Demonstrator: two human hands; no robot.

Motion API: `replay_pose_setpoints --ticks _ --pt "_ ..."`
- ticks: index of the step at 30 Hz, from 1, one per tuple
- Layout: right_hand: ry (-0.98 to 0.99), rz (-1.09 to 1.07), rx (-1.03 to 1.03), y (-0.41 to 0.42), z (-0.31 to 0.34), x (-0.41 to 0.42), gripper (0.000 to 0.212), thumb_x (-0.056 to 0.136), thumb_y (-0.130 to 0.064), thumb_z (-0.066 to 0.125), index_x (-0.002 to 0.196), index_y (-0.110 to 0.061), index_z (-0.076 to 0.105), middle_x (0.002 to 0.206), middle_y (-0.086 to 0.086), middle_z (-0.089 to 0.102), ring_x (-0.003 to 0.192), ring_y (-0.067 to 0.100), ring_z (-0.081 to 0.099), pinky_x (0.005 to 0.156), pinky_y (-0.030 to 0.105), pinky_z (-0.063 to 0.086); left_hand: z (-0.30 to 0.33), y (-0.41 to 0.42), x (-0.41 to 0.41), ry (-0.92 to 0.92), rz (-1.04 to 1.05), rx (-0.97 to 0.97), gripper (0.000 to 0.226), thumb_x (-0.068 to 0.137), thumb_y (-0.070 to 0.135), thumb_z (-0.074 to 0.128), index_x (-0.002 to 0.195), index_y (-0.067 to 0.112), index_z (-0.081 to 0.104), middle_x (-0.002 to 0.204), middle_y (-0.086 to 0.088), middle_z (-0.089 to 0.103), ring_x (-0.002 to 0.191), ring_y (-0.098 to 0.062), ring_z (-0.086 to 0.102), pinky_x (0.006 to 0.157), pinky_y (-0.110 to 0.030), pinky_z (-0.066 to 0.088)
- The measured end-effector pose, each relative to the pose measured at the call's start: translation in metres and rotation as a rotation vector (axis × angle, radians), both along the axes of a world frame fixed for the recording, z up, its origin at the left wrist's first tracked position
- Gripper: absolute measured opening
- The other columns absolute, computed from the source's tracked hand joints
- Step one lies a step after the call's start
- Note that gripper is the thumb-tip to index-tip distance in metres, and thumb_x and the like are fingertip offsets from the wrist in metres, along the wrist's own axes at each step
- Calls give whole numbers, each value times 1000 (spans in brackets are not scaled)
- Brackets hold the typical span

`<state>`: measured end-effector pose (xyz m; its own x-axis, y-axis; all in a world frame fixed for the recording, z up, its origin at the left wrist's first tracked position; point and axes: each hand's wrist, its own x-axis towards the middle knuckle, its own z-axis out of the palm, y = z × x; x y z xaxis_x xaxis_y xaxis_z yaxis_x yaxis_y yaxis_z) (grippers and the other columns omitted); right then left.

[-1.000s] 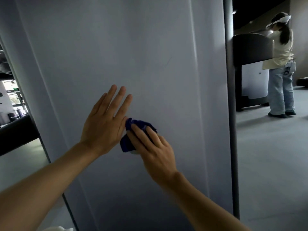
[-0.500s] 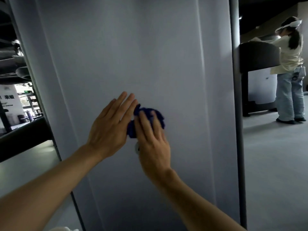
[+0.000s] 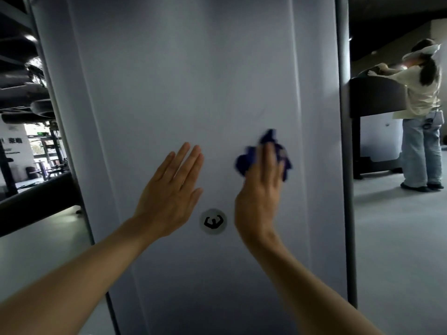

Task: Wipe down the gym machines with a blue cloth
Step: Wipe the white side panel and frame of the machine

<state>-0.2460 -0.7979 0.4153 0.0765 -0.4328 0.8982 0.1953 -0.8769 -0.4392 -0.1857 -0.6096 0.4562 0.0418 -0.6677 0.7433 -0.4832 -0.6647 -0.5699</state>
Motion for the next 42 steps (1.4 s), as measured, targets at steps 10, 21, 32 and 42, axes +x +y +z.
replay_pose_setpoints --ticks 10,21,32,42 --pt "157 -41 -215 -82 27 -21 77 90 11 49 160 -16 33 168 5 25 154 35 22 122 55 31 -2 3 -2 -2 70 19 70 109 32 36 162 -6 11 173 -20 4 160 -36 6 127 -54 24" --pt "270 87 -800 -6 55 -14 69 90 -8 23 157 -15 40 163 4 37 152 32 26 121 37 20 2 21 -9 49 117 91 69 108 32 37 162 -4 17 172 -21 11 160 -30 13 128 -45 22" --pt "144 86 -436 -179 145 -58 47 91 -5 71 135 -20 66 148 2 52 131 31 46 92 50 55 47 -48 -49 -22 13 -12 57 97 17 45 148 -6 49 154 -22 50 145 -35 42 121 -43 30" --pt "311 157 -648 -186 -97 -58 90 83 11 57 160 -27 31 168 -2 26 153 29 24 102 54 53 54 -157 -49 -41 22 126 63 108 32 36 163 5 26 172 -13 18 160 -34 10 127 -55 17"
